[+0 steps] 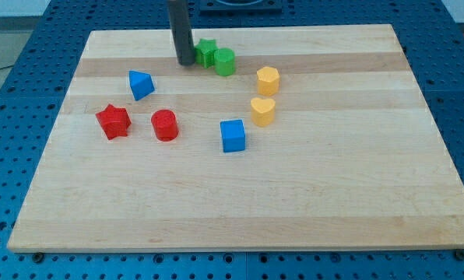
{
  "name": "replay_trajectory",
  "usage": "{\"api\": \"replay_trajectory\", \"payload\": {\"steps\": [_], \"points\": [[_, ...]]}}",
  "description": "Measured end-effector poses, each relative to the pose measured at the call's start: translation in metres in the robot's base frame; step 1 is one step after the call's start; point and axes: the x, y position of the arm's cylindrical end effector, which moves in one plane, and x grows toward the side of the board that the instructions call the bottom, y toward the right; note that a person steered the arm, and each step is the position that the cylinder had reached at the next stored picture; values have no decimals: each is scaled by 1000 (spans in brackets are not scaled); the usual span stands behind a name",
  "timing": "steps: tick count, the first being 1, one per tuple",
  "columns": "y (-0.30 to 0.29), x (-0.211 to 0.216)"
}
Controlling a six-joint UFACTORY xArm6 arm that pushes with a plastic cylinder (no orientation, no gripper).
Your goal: Move the green star and green circle towards the top right of the board
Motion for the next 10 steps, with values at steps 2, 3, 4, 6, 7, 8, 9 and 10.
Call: {"api": "replay_trajectory", "payload": {"steps": [2, 3, 4, 6, 7, 8, 9, 10], "points": [[101, 24], [60, 18], [56, 20], [49, -25], [104, -25], [153, -17], [70, 31], [-14, 40]]}}
